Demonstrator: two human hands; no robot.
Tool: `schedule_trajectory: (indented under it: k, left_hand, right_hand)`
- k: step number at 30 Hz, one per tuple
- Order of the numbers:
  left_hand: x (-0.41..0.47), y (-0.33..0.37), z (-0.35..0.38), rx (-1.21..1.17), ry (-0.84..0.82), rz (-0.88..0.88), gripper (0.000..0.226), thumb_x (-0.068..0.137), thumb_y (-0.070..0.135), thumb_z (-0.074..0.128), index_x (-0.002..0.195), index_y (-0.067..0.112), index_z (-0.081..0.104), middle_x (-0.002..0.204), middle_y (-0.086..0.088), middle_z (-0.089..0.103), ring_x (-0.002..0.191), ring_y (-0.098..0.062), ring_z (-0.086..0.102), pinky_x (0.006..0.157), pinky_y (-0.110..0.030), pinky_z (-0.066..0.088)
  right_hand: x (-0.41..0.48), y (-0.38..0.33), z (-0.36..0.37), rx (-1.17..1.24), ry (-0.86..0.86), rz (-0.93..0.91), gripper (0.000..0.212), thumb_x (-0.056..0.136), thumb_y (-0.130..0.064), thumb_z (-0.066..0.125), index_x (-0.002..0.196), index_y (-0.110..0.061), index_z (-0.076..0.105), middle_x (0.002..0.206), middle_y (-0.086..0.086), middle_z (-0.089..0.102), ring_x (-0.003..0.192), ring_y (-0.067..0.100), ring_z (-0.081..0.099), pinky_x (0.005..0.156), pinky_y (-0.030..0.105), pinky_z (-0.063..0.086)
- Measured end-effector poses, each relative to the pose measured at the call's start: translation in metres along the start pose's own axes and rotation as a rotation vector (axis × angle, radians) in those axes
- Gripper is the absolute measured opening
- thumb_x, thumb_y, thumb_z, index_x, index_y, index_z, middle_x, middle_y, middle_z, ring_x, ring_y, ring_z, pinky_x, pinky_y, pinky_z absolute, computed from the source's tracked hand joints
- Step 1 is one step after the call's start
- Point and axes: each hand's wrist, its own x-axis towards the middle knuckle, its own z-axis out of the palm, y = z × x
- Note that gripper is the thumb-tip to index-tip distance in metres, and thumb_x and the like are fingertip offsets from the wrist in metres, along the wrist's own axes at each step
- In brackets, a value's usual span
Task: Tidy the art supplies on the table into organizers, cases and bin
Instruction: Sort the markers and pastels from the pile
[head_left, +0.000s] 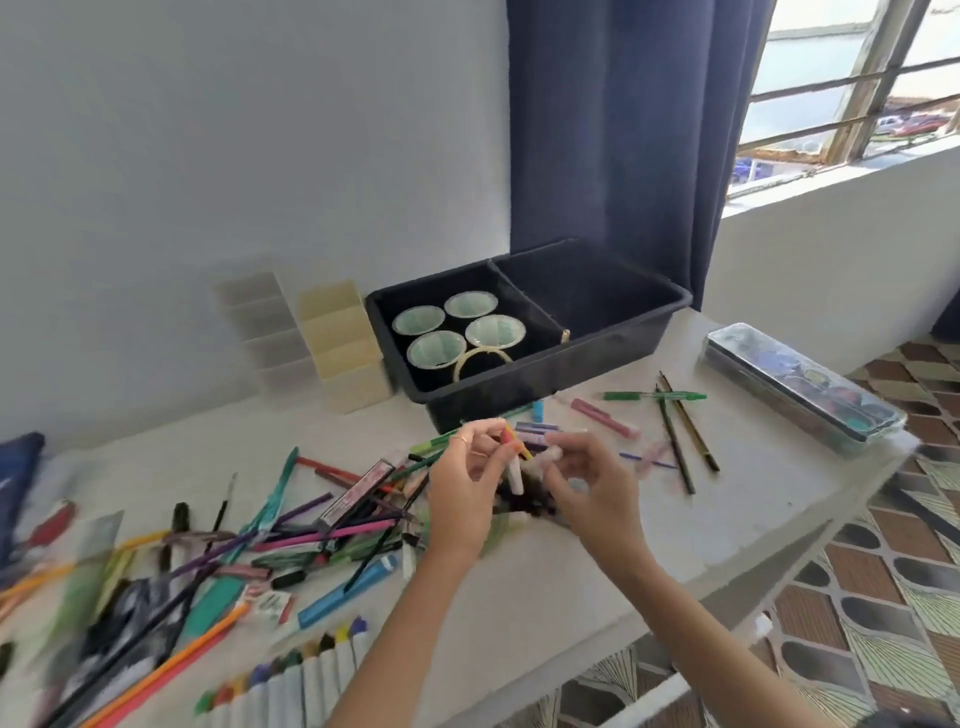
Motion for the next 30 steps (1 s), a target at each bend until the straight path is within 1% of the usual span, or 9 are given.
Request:
schedule_trajectory:
  k: [3,7,11,15,17,20,25,27,30]
  left_hand:
    - [-0.014,-0.006,-0.044,-0.030,0.057,-0.082,0.012,0.086,0.019,0.066,0.096,0.025,0.064,0.087,0.002,0.068,0.076,-0.010,0.066,0.066,-0.021,0.054]
    - [-0.043,-0.010,-0.102,-0.149,0.150,-0.217,0.009,0.086,0.020,0.066,0.095,0.020,0.064,0.083,0.001,0.069,0.075,-0.007,0.067,0.064,-0.019,0.054]
    - [-0.071,-0.019,-0.156,-0.075,0.248,-0.280,0.010,0.084,0.031,0.066,0.090,0.023,0.065,0.082,0.003,0.069,0.076,-0.008,0.065,0.069,-0.019,0.054]
    - [-0.098,-0.024,-0.200,-0.047,0.324,-0.311,0.015,0.083,0.032,0.067,0.093,0.022,0.063,0.090,0.003,0.067,0.080,-0.009,0.064,0.066,-0.013,0.051]
    - [-0.108,-0.028,-0.221,-0.060,0.361,-0.312,0.019,0.082,0.030,0.068,0.096,0.018,0.064,0.089,-0.003,0.068,0.078,-0.012,0.064,0.065,-0.017,0.053]
    - [-0.120,-0.033,-0.249,-0.008,0.389,-0.315,0.018,0.083,0.026,0.069,0.098,0.017,0.065,0.085,-0.008,0.067,0.070,-0.012,0.061,0.057,-0.020,0.053]
    - [-0.136,-0.040,-0.274,0.071,0.386,-0.344,0.009,0.082,0.023,0.071,0.088,0.019,0.066,0.072,-0.003,0.064,0.060,-0.006,0.060,0.054,-0.021,0.053]
    - [-0.142,-0.044,-0.279,0.100,0.365,-0.371,0.011,0.082,0.022,0.071,0.091,0.017,0.067,0.070,-0.002,0.066,0.059,-0.005,0.061,0.057,-0.022,0.054]
    - [-0.147,-0.047,-0.282,0.119,0.308,-0.396,0.010,0.081,0.022,0.072,0.090,0.016,0.070,0.077,-0.005,0.071,0.070,-0.014,0.067,0.067,-0.029,0.056]
  right_hand:
    - [-0.020,-0.015,0.032,0.105,-0.064,0.088,0.024,0.080,-0.007,0.071,0.099,-0.018,0.063,0.082,-0.003,0.066,0.075,0.011,0.064,0.070,0.020,0.052]
    - [-0.051,-0.038,0.074,0.276,-0.157,0.181,0.015,0.084,-0.006,0.068,0.094,-0.017,0.065,0.084,-0.002,0.069,0.080,0.016,0.069,0.074,0.027,0.056]
    - [-0.084,-0.058,0.108,0.360,-0.267,0.248,0.014,0.085,-0.004,0.065,0.098,-0.009,0.065,0.089,0.005,0.070,0.079,0.015,0.070,0.071,0.022,0.056]
    - [-0.111,-0.072,0.134,0.382,-0.377,0.288,0.024,0.087,-0.006,0.062,0.109,-0.014,0.065,0.085,0.009,0.070,0.077,0.015,0.069,0.071,0.020,0.055]
    - [-0.122,-0.077,0.146,0.373,-0.428,0.303,0.026,0.087,-0.007,0.063,0.112,-0.015,0.064,0.086,0.010,0.071,0.078,0.016,0.069,0.073,0.023,0.056]
    - [-0.136,-0.084,0.163,0.374,-0.479,0.351,0.025,0.086,-0.006,0.065,0.111,-0.011,0.063,0.085,0.011,0.071,0.077,0.019,0.070,0.068,0.023,0.056]
    - [-0.155,-0.095,0.187,0.283,-0.601,0.309,0.021,0.084,-0.005,0.067,0.104,-0.008,0.063,0.080,0.013,0.071,0.072,0.021,0.070,0.063,0.021,0.055]
    - [-0.162,-0.097,0.195,0.224,-0.645,0.269,0.020,0.083,-0.005,0.068,0.102,-0.010,0.064,0.081,0.013,0.070,0.071,0.019,0.069,0.062,0.020,0.055]
    - [-0.168,-0.097,0.203,0.089,-0.684,0.187,0.019,0.081,-0.008,0.071,0.098,-0.016,0.067,0.082,0.009,0.069,0.070,0.016,0.068,0.065,0.021,0.056]
